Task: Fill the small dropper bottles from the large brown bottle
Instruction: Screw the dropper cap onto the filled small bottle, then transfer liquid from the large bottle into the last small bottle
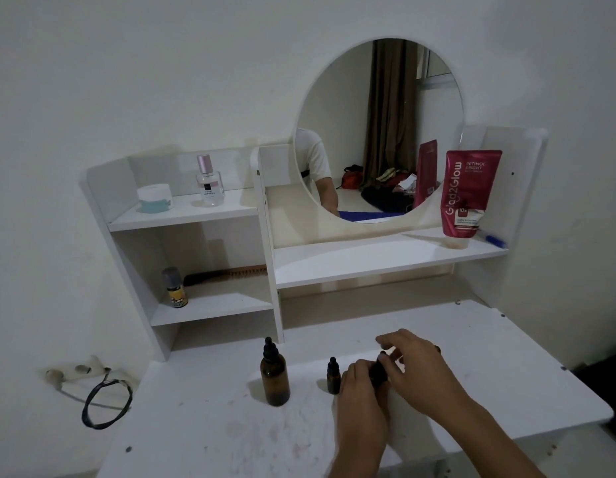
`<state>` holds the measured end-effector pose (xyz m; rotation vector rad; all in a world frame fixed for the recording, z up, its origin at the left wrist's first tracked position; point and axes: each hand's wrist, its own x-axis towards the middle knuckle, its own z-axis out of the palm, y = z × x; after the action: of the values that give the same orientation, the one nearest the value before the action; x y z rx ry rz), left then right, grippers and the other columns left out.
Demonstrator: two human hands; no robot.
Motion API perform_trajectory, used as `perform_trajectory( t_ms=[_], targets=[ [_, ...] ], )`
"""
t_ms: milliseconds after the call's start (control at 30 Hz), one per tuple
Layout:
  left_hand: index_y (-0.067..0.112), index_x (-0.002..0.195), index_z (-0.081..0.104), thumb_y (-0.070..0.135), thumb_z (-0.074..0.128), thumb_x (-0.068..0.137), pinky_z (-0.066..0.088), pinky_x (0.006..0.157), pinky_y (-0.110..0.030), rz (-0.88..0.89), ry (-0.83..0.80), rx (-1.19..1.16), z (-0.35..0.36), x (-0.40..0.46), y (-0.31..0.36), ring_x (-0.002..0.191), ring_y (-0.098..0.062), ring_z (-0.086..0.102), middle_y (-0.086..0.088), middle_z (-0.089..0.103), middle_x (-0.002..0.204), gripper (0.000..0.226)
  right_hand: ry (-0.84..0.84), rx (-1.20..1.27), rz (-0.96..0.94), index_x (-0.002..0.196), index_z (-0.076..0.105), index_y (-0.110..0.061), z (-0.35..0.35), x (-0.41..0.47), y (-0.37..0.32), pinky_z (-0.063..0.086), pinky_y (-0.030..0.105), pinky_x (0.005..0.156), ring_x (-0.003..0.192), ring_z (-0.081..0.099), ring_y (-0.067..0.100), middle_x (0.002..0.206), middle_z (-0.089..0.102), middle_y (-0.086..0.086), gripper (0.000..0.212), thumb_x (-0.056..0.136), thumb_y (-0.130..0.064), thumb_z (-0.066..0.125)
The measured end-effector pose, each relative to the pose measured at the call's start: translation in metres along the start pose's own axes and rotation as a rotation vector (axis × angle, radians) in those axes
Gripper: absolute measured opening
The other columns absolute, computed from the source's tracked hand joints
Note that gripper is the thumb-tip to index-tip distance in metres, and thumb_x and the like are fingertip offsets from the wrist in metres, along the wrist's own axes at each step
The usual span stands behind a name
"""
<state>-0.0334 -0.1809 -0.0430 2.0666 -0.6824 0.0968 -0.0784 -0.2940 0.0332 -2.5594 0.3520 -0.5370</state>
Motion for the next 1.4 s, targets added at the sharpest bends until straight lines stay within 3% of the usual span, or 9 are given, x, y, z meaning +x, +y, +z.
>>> perform_trajectory(
  t_ms=[133,367,500,600,700,833,1100,1300,1400],
  targets=[
    [0.030,0.110,0.055,0.022,0.051,0.101,0.050,0.089,-0.025,-0.038,-0.006,-0.008,0.002,0.000,-0.003,0.103,-0.004,0.056,0.025,0.052,0.102,0.012,-0.057,-0.007,0.003,0.116,0.074,-0.022,0.002,0.001,0.003,0.049,0.016,0.093,0.098,0.065,0.003,0.110,0.071,-0.011,0.021,0.097,-0.016,0.065],
    [0.023,0.113,0.055,0.021,0.052,0.101,0.050,0.085,-0.027,-0.035,-0.014,0.037,0.001,0.002,0.000,0.103,-0.006,0.056,0.029,0.042,0.094,0.012,0.052,0.020,0.123,0.076,0.063,-0.023,0.002,-0.004,0.002,0.036,0.011,0.057,0.067,0.059,0.001,0.070,0.062,-0.012,0.025,0.089,-0.041,0.075],
    [0.026,0.108,0.053,0.023,0.054,0.101,0.052,0.083,-0.029,-0.037,0.006,0.044,0.000,-0.001,0.002,0.098,-0.007,0.057,0.023,0.049,0.099,0.008,0.028,0.083,0.081,0.100,0.060,-0.030,0.002,-0.012,0.000,0.041,0.009,0.065,0.081,0.061,0.000,0.102,0.059,-0.018,0.013,0.094,-0.037,0.070],
    [0.024,0.111,0.056,0.025,0.052,0.101,0.050,0.083,-0.028,-0.018,0.010,0.057,0.001,0.000,0.003,0.099,-0.007,0.055,0.020,0.050,0.101,0.010,-0.024,0.089,-0.012,0.128,0.059,-0.031,-0.001,-0.010,0.005,0.045,0.006,0.081,0.093,0.063,-0.003,0.119,0.059,-0.021,0.031,0.099,-0.019,0.063],
    [0.024,0.111,0.056,0.022,0.049,0.102,0.050,0.085,-0.029,-0.044,0.007,0.062,0.001,0.000,0.004,0.098,-0.008,0.054,0.019,0.050,0.100,0.011,-0.074,0.059,-0.054,0.121,0.070,-0.025,0.003,-0.002,0.010,0.052,0.020,0.095,0.096,0.065,-0.001,0.110,0.068,-0.020,0.031,0.097,-0.007,0.062],
    [0.024,0.109,0.056,0.022,0.051,0.102,0.051,0.085,-0.029,-0.060,0.012,0.070,0.000,0.000,0.006,0.098,-0.007,0.055,0.019,0.051,0.100,0.009,-0.015,0.055,-0.044,0.112,0.074,-0.025,0.005,0.002,0.014,0.056,0.025,0.087,0.085,0.066,0.002,0.095,0.070,-0.015,0.019,0.094,-0.021,0.073],
    [0.022,0.115,0.055,0.021,0.051,0.103,0.050,0.088,-0.028,-0.080,-0.013,0.097,-0.001,-0.001,0.007,0.102,-0.008,0.054,0.018,0.048,0.103,0.014,0.024,0.008,0.050,0.094,0.071,-0.023,0.013,0.001,0.010,0.037,0.007,0.069,0.077,0.061,0.002,0.084,0.066,-0.014,0.013,0.094,-0.036,0.070],
    [0.019,0.128,0.055,0.017,0.053,0.100,0.046,0.097,-0.024,-0.055,-0.022,0.129,-0.005,-0.001,0.009,0.108,-0.006,0.051,0.012,0.055,0.117,0.028,0.029,-0.005,0.082,0.117,0.068,-0.023,0.006,-0.007,0.000,0.035,0.007,0.070,0.075,0.057,-0.001,0.085,0.057,-0.016,0.027,0.096,-0.041,0.066],
    [0.018,0.141,0.052,0.039,0.055,0.101,0.044,0.110,-0.027,-0.047,-0.027,0.142,-0.001,-0.012,0.005,0.127,-0.014,0.054,0.004,0.058,0.137,0.045,0.121,0.016,0.067,0.129,0.062,-0.023,-0.002,-0.017,-0.009,0.039,0.013,0.075,0.081,0.054,0.003,0.090,0.053,-0.016,0.041,0.095,-0.044,0.067]
  ],
)
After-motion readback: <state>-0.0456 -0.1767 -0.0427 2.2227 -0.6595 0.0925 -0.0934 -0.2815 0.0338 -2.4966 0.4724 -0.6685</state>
